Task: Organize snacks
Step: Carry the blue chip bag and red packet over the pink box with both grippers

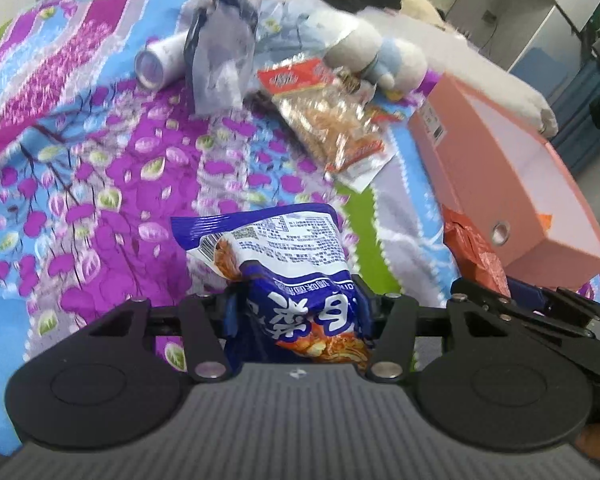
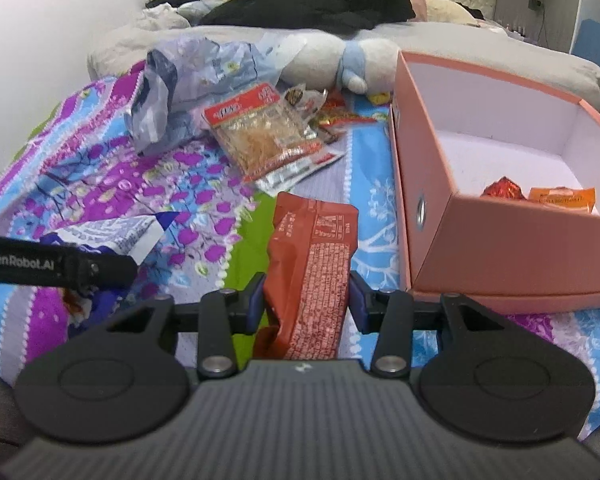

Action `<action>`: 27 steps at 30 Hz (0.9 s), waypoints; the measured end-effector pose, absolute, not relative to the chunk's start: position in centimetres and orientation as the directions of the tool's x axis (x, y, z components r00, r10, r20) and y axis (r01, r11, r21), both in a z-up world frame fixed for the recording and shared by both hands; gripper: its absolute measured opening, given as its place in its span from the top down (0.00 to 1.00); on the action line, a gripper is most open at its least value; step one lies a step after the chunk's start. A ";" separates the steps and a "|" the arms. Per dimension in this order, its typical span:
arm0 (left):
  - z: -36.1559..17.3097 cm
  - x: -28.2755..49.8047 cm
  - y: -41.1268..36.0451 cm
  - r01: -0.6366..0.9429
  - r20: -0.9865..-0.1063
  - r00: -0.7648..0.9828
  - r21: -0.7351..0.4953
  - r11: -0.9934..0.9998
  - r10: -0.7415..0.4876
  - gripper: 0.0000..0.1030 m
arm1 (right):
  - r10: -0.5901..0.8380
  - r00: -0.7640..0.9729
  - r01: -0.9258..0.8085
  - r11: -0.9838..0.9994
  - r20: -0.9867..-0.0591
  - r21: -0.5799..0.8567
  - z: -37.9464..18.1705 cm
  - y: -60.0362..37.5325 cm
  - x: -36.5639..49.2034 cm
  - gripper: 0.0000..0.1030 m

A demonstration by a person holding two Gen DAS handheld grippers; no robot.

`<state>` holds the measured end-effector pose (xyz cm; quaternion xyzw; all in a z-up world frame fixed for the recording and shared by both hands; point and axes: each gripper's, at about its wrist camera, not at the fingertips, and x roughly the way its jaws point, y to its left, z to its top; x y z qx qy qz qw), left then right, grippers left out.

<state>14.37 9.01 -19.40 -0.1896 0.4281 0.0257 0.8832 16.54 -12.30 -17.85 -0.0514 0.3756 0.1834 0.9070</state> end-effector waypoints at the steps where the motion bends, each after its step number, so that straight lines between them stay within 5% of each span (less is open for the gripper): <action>1: -18.9 14.4 9.1 -0.204 -0.761 0.639 -0.312 0.928 -0.115 0.43 | 0.296 0.657 -0.372 0.927 -0.693 0.043 -17.4 -12.3 16.6 0.56; 27: -8.1 19.2 5.0 -0.091 -0.644 0.754 -0.302 0.949 -0.133 0.43 | 0.281 0.801 -0.319 0.948 -0.529 0.020 -8.2 -15.8 19.7 0.56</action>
